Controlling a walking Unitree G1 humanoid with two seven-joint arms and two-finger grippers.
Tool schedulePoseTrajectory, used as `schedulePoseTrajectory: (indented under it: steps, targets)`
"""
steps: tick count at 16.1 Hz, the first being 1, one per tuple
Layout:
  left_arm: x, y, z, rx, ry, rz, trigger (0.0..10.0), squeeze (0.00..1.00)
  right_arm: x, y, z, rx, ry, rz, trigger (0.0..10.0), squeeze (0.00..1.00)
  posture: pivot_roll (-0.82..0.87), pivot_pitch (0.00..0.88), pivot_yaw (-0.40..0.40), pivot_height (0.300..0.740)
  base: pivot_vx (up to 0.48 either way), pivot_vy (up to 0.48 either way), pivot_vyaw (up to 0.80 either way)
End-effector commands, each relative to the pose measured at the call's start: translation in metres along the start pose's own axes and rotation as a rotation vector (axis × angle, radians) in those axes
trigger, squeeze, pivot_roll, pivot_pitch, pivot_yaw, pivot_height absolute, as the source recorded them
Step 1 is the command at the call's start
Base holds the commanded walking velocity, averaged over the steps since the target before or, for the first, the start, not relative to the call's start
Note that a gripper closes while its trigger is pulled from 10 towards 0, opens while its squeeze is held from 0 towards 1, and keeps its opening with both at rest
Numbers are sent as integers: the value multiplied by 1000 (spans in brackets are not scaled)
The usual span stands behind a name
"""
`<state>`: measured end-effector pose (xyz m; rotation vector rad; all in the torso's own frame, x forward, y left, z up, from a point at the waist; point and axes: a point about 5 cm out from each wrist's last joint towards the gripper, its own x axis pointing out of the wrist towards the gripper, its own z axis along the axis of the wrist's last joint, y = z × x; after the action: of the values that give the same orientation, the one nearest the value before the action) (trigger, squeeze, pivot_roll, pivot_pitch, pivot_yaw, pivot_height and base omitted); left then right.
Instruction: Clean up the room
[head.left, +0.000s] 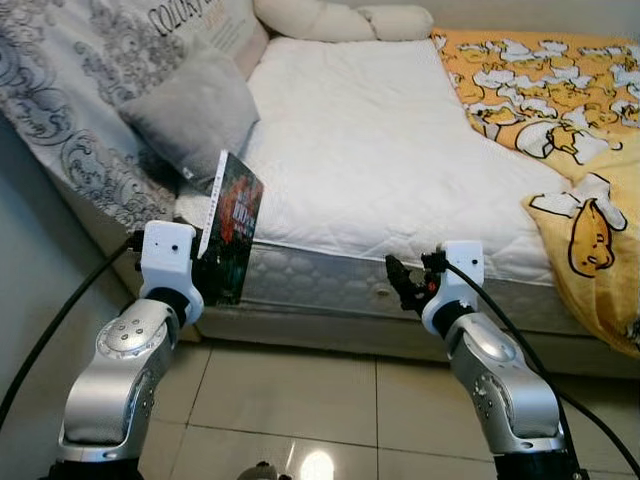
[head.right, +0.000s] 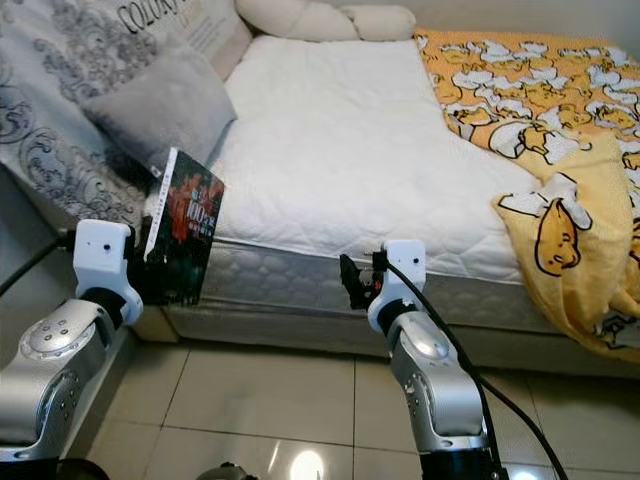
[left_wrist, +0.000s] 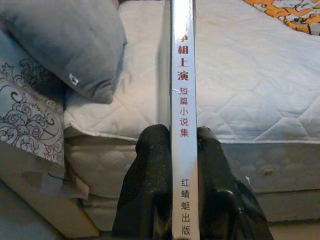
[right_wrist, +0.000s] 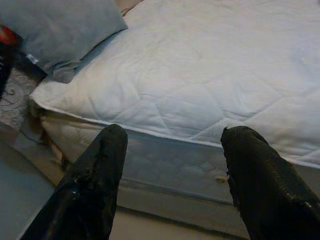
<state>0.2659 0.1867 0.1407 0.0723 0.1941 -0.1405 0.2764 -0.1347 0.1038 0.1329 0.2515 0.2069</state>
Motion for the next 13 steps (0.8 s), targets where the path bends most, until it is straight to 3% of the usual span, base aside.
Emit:
schedulePoseTrajectory:
  steps: [1,6,9,13]
  targets:
    - [2,2,9,6,-49,10,10000,0,4,-2,8,-34,-20,-12,10000,0,69,0,26,740,326,0,0]
    - [3,2,11,5,-50,2,10000,0,4,8,8,-123,-18,97,10000,0,73,0,26,740,373,0,0]
    - [3,3,10,4,-48,-1,10000,0,3,12,7,-127,-20,126,10000,0,72,0,26,740,396,0,800]
    - [3,2,10,1,-45,-6,10000,0,3,9,7,-72,-20,119,10000,0,71,0,26,740,395,0,0]
